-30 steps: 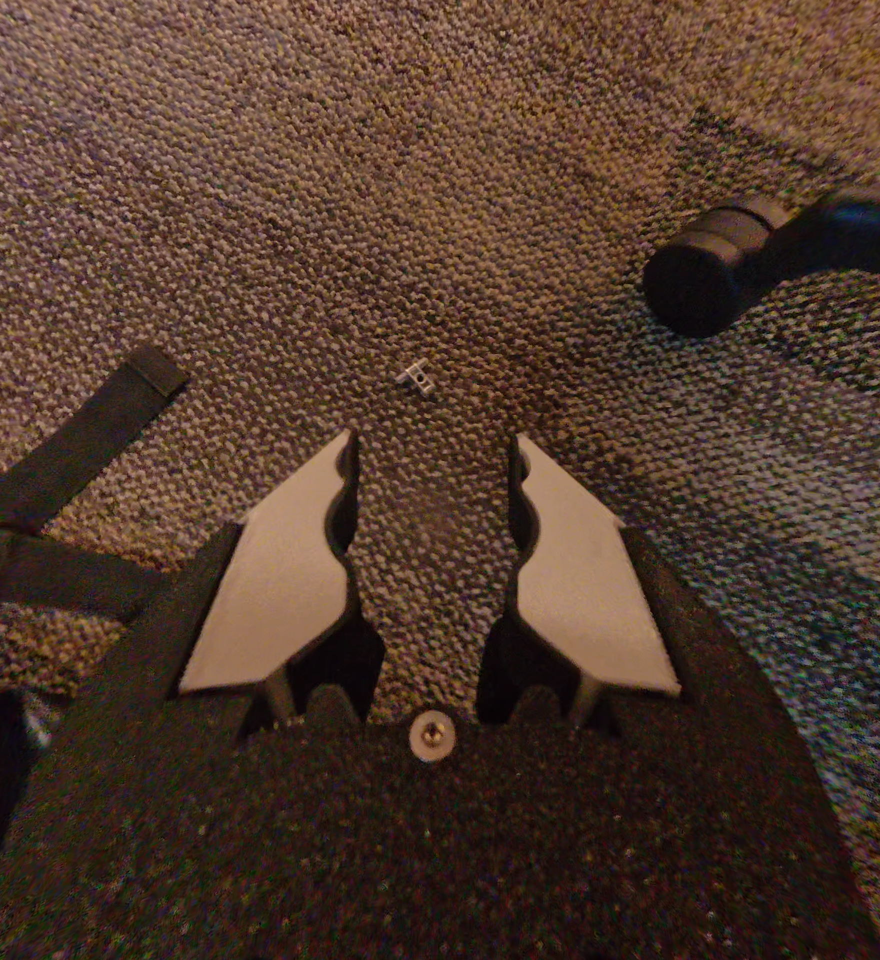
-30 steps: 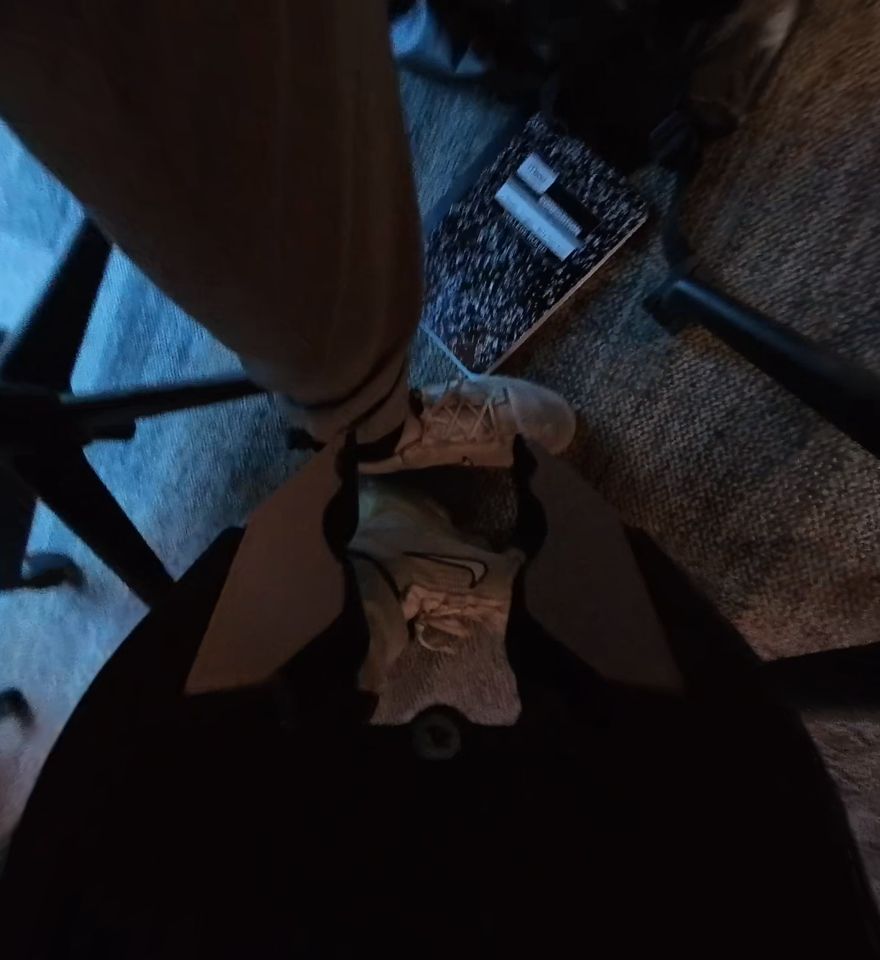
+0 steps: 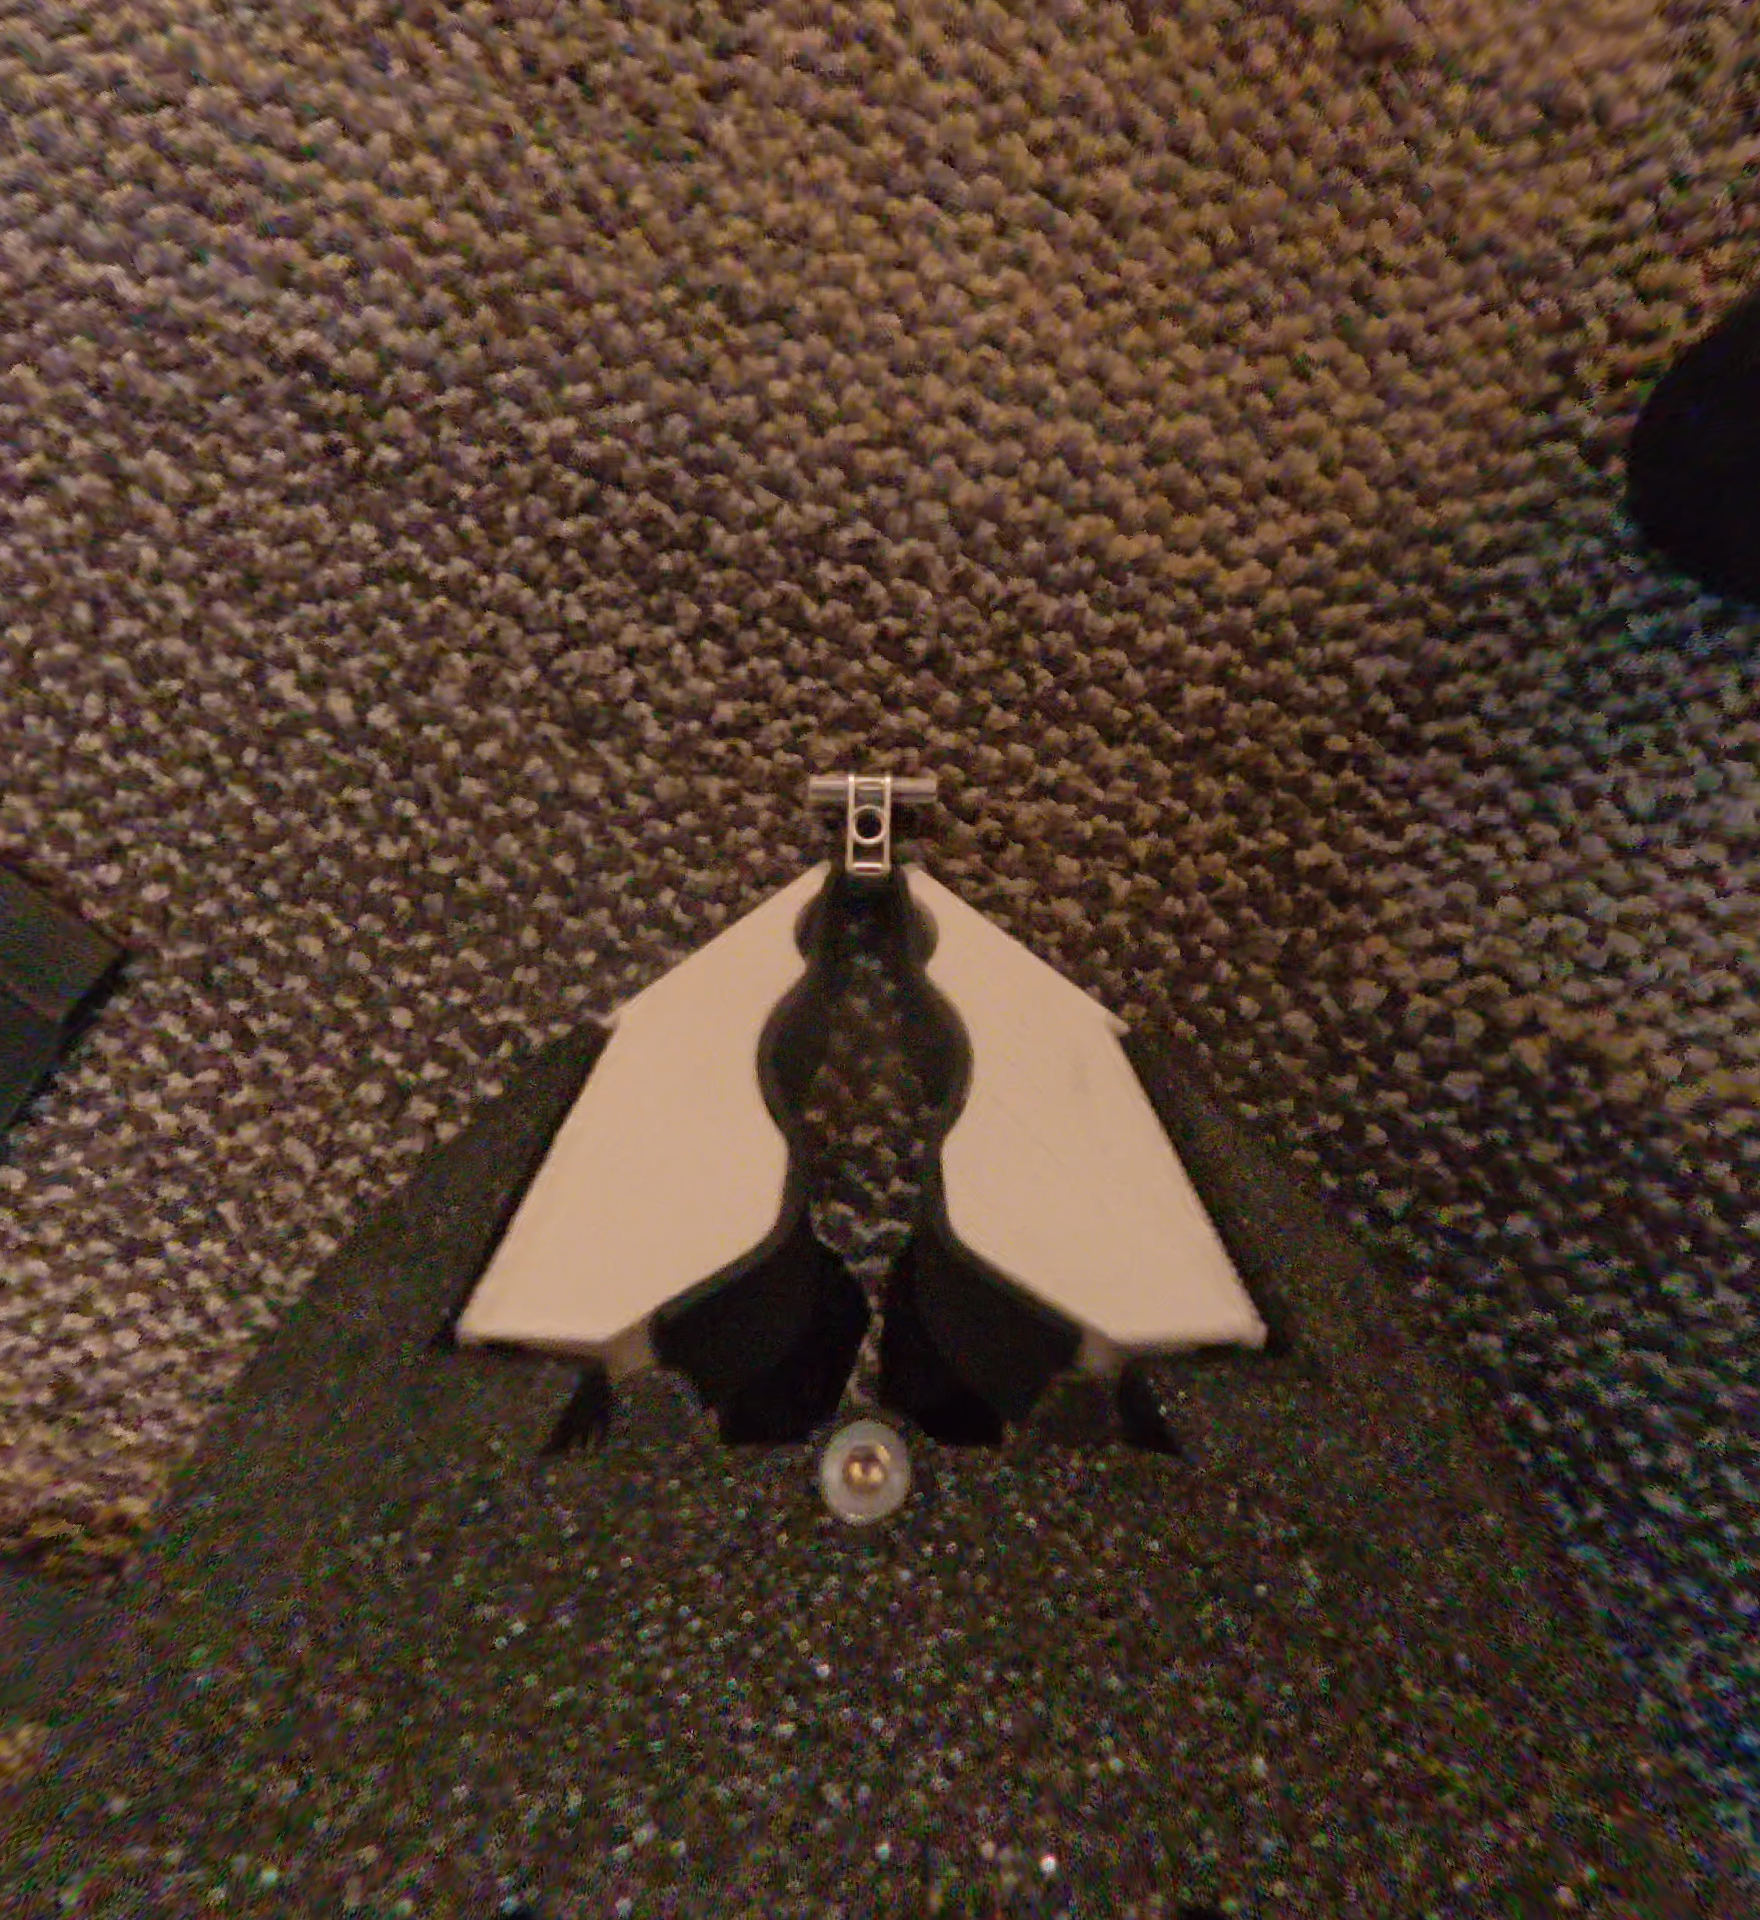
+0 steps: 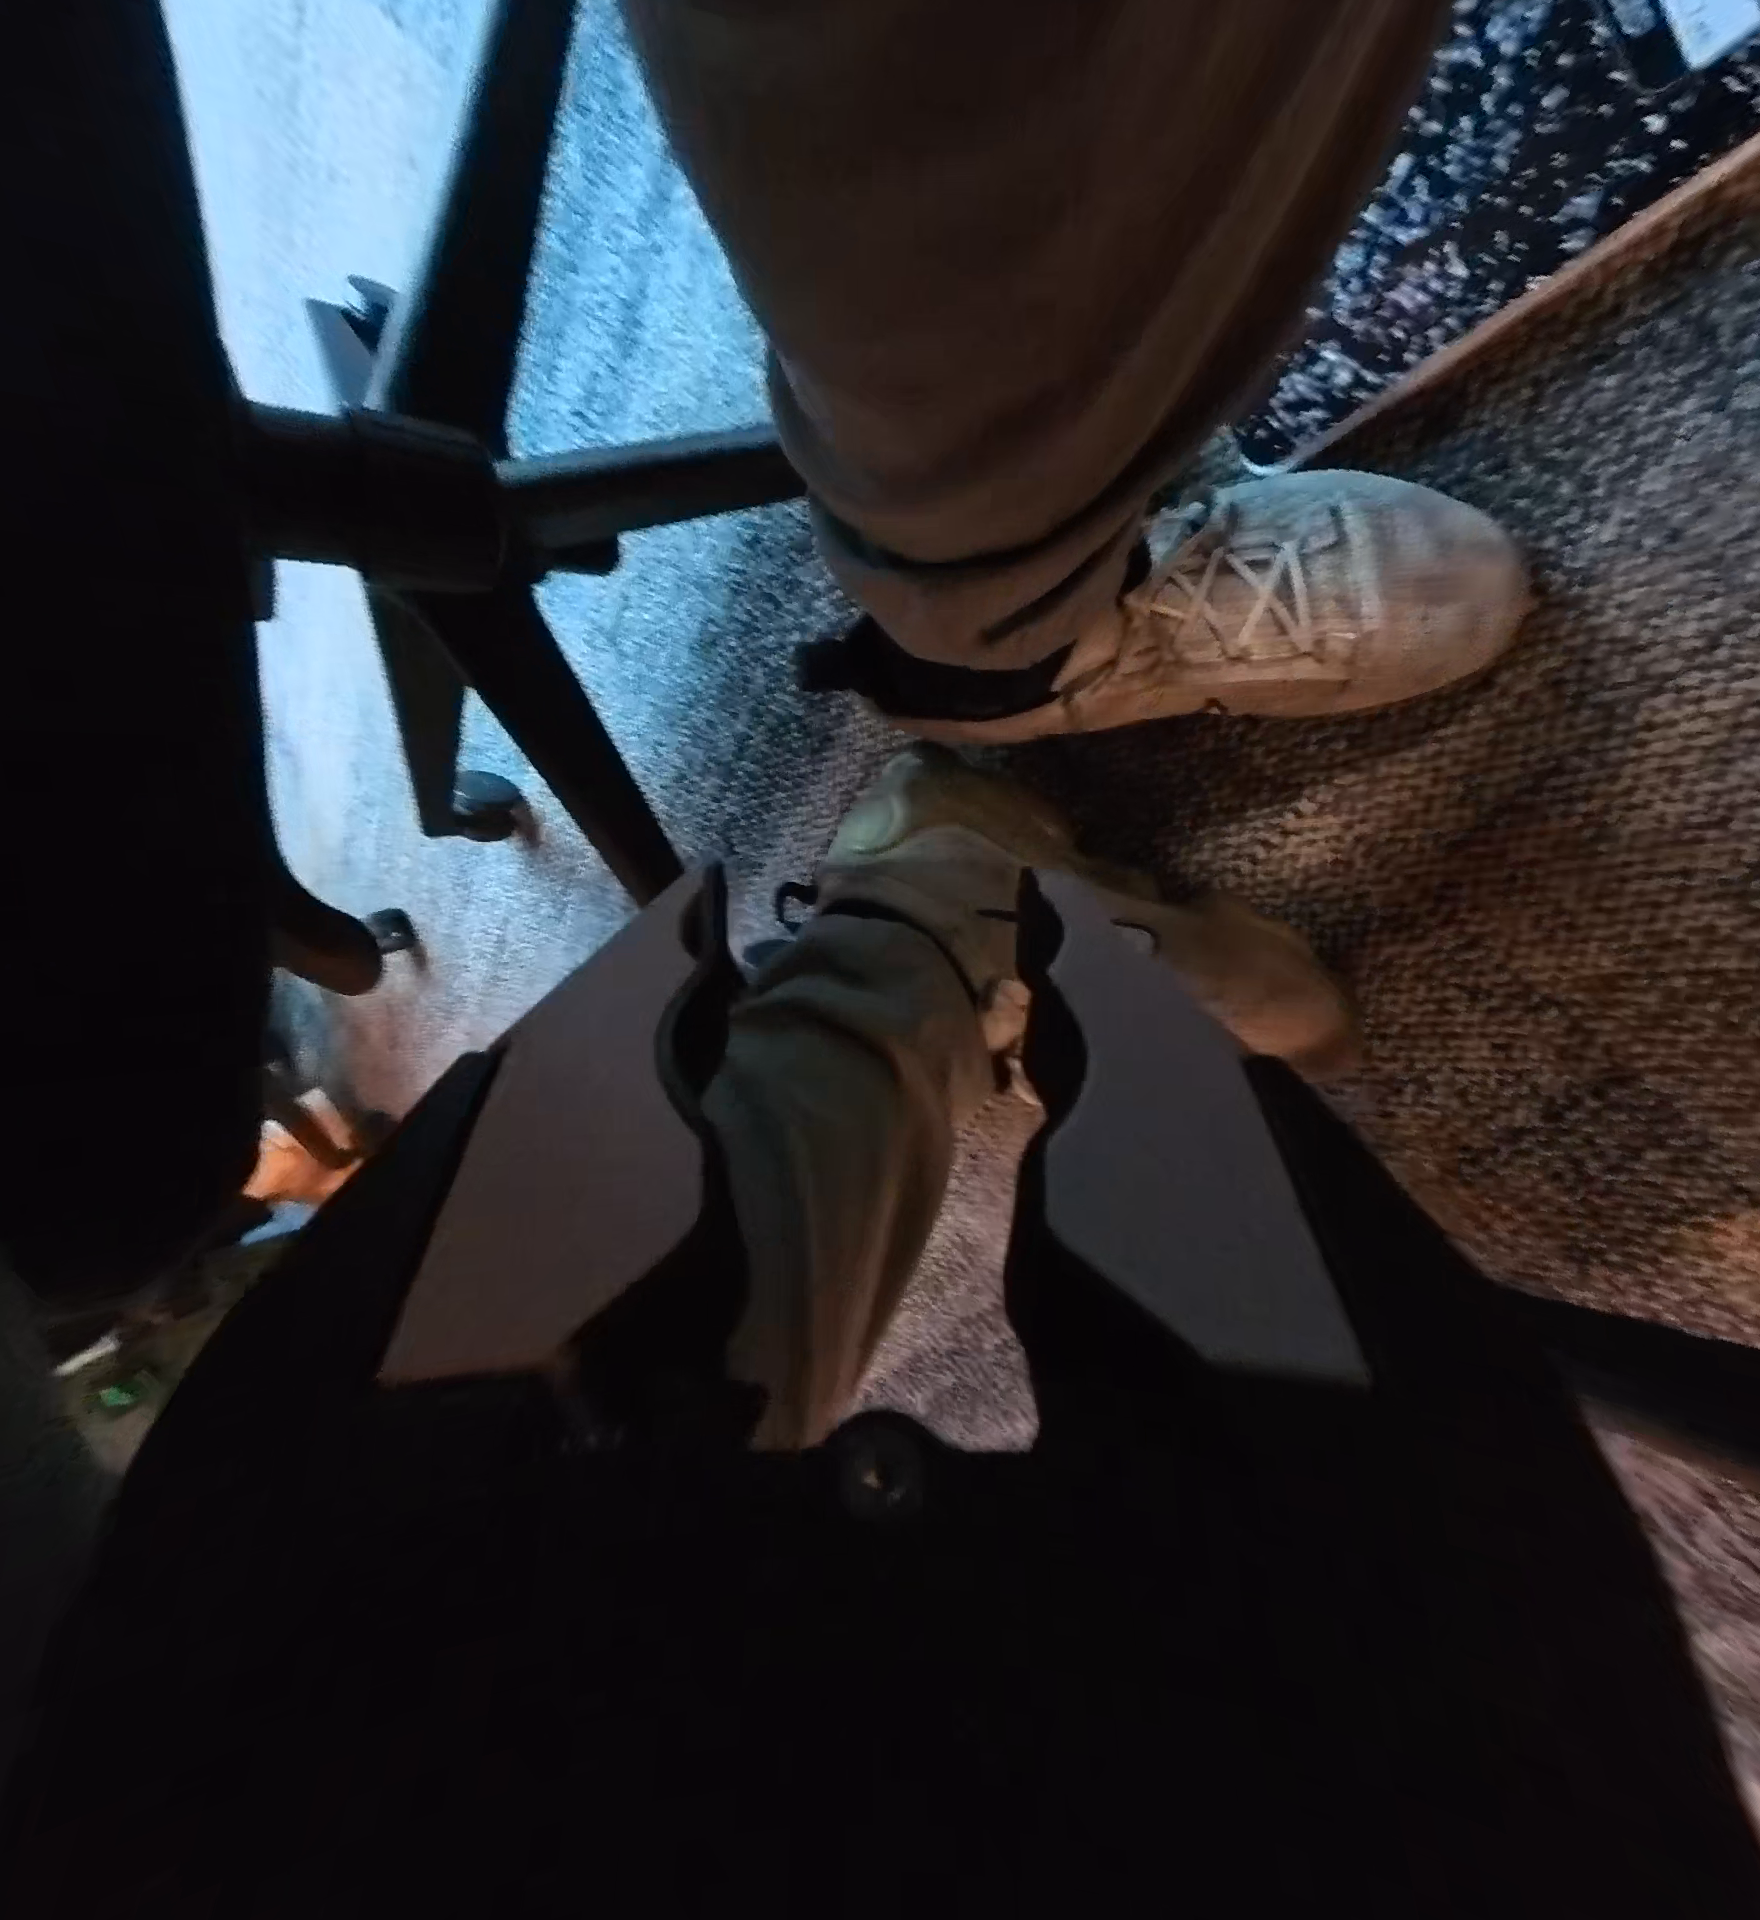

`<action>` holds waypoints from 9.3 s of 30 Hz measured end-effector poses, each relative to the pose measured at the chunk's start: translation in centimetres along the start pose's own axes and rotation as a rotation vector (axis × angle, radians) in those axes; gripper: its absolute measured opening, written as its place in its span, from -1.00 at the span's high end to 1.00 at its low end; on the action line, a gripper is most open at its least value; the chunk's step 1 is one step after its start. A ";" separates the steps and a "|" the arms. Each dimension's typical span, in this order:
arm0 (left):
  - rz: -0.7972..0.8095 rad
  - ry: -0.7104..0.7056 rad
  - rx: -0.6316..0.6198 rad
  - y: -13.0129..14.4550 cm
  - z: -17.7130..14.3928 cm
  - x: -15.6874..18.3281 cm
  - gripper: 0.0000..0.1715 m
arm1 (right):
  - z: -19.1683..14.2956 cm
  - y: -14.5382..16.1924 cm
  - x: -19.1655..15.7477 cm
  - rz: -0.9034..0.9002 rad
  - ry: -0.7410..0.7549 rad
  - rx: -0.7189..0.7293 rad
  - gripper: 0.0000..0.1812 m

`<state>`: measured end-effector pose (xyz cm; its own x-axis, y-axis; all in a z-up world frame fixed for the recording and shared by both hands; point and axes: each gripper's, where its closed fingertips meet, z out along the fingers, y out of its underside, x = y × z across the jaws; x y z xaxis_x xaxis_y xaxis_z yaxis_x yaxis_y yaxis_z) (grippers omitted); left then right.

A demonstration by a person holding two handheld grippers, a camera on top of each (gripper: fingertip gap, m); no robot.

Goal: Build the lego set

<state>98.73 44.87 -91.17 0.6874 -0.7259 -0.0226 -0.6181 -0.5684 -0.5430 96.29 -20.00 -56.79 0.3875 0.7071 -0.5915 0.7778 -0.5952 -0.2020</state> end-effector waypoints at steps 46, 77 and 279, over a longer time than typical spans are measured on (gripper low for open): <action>0.439 0.877 0.446 15.6 -55.4 42.2 0.92 | -9.3 -5.7 -26.7 0.147 1.040 0.579 0.27; 0.483 -0.362 1.249 46.9 -140.8 5.4 0.93 | 0.0 -60.4 -80.4 -0.679 0.514 1.357 0.93; -0.386 0.931 0.822 47.4 -125.6 -31.7 0.99 | 7.0 -91.8 -55.9 -1.389 0.165 0.882 0.95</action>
<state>-0.32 -7.71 -10.74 0.0412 -0.7530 0.6568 0.2006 -0.6377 -0.7437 -0.27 -7.54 -10.69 -0.2296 0.8462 0.4809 0.0724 0.5075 -0.8586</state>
